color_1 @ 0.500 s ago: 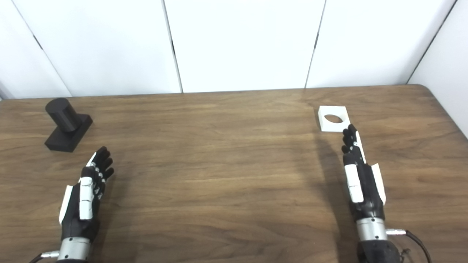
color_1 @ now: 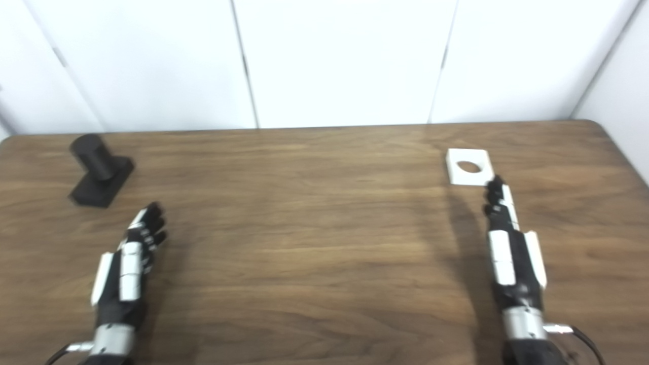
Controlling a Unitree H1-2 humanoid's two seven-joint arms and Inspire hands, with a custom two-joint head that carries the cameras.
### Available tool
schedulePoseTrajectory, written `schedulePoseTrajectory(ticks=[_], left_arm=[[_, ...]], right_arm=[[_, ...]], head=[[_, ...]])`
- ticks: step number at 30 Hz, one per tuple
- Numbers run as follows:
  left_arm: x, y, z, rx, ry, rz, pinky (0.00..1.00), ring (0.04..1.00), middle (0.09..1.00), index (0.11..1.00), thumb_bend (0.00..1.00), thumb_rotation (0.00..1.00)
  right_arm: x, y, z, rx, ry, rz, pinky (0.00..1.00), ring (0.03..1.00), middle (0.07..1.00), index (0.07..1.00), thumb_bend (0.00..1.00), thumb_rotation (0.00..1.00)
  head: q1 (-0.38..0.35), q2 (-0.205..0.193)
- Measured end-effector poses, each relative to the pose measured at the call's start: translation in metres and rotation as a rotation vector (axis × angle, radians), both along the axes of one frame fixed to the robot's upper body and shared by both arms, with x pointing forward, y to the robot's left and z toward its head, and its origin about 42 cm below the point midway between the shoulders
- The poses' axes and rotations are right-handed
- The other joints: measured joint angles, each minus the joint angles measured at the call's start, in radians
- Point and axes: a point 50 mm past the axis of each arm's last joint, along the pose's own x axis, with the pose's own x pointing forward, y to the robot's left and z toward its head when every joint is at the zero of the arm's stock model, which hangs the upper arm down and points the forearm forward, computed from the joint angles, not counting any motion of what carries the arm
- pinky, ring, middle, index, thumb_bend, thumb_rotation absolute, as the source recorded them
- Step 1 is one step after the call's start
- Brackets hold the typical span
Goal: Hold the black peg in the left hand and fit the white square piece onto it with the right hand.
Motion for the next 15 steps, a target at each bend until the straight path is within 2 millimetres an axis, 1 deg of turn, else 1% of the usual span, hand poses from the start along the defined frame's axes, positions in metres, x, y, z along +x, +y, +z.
schedulePoseTrajectory(ticks=[1,2,3,4,6,7,9,11,13,15], left_arm=[[0.0,-0.003,0.0,0.003,0.001,-0.006,0.96,0.962,0.959,0.934,0.62,1.0],[0.001,-0.005,0.0,0.007,0.001,-0.01,0.95,0.962,0.961,0.94,0.63,1.0],[0.001,-0.008,-0.001,0.014,0.002,-0.009,0.95,0.961,0.96,0.941,0.65,1.0],[0.001,-0.011,-0.001,0.02,0.004,-0.011,0.95,0.961,0.959,0.941,0.65,1.0],[0.001,-0.014,-0.002,0.021,0.005,-0.013,0.96,0.959,0.954,0.942,0.63,1.0],[0.002,-0.016,-0.002,0.019,0.005,-0.014,0.96,0.959,0.954,0.942,0.63,1.0],[0.002,-0.017,-0.002,0.018,0.006,-0.013,0.96,0.957,0.953,0.943,0.62,1.0],[0.002,-0.018,-0.003,0.019,0.005,-0.007,0.96,0.958,0.955,0.945,0.61,1.0],[0.002,-0.019,-0.003,0.021,0.001,-0.001,0.95,0.955,0.954,0.94,0.61,1.0],[0.002,-0.02,-0.003,0.039,-0.003,0.0,0.95,0.952,0.952,0.932,0.61,1.0]], right_arm=[[0.0,-0.001,0.0,0.008,0.0,0.008,1.0,1.0,1.0,1.0,0.54,1.0],[0.0,-0.002,0.0,0.009,0.001,0.014,1.0,1.0,1.0,1.0,0.54,1.0],[0.0,-0.004,0.0,0.007,0.002,0.018,1.0,1.0,1.0,1.0,0.54,1.0],[0.0,-0.007,0.0,0.003,0.002,0.021,1.0,1.0,1.0,1.0,0.54,1.0],[0.0,-0.014,0.0,0.004,0.001,0.022,1.0,1.0,1.0,1.0,0.54,1.0],[0.0,-0.016,0.0,0.009,0.002,0.022,1.0,1.0,1.0,1.0,0.54,1.0],[0.0,-0.017,0.0,0.024,-0.001,0.024,1.0,1.0,1.0,1.0,0.56,1.0],[0.0,-0.017,0.0,0.032,-0.002,0.029,1.0,1.0,1.0,1.0,0.6,1.0],[0.0,-0.017,-0.001,0.03,0.0,0.034,1.0,1.0,1.0,1.0,0.64,1.0],[0.001,-0.017,-0.001,0.028,0.002,0.037,1.0,1.0,1.0,1.0,0.67,1.0]], head=[[0.014,-0.008],[0.058,-0.033],[0.07,-0.046],[0.074,-0.049],[0.095,-0.07],[0.097,-0.074],[0.107,-0.092],[0.109,-0.095],[0.121,-0.115],[0.13,-0.126]])
